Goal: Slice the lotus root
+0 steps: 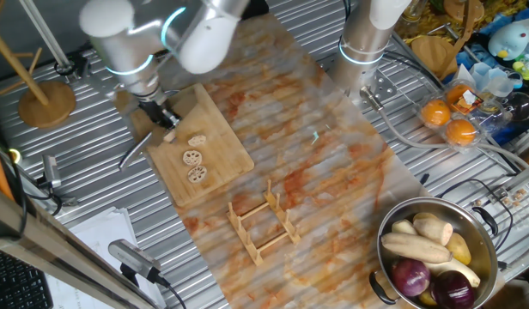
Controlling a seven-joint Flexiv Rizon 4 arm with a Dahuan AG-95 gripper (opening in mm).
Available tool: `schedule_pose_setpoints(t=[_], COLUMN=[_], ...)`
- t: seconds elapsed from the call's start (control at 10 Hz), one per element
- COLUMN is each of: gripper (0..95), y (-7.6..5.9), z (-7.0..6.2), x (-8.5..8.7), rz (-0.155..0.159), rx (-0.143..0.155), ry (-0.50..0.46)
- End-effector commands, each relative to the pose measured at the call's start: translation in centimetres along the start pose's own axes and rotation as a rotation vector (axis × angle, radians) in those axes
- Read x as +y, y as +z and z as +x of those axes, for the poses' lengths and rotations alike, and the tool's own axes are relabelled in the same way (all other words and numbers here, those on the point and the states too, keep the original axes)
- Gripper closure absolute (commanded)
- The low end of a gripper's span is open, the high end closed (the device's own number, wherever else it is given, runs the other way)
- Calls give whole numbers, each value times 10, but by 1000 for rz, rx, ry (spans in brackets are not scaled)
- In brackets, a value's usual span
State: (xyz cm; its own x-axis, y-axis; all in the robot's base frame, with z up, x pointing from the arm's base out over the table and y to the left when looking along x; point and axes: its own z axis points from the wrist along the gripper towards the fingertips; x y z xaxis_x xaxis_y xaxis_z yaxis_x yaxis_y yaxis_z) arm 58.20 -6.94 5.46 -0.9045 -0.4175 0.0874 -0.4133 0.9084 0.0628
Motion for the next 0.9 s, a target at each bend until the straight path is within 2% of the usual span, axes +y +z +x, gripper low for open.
schedule_pose_setpoints(t=[0.1,0.2,0.3,0.4,0.5,0.6,0.9], gripper=[950,950,950,950,950,950,950], y=[91,91,85,85,85,85,92], z=[-13,-13,-9,-3,-1,-1,7], x=[1,1,3,6,6,7,10], rz=[9,5,5,3,13,8,23], rx=[-33,-32,-16,-28,-32,-31,-14], ry=[39,40,35,33,31,32,45])
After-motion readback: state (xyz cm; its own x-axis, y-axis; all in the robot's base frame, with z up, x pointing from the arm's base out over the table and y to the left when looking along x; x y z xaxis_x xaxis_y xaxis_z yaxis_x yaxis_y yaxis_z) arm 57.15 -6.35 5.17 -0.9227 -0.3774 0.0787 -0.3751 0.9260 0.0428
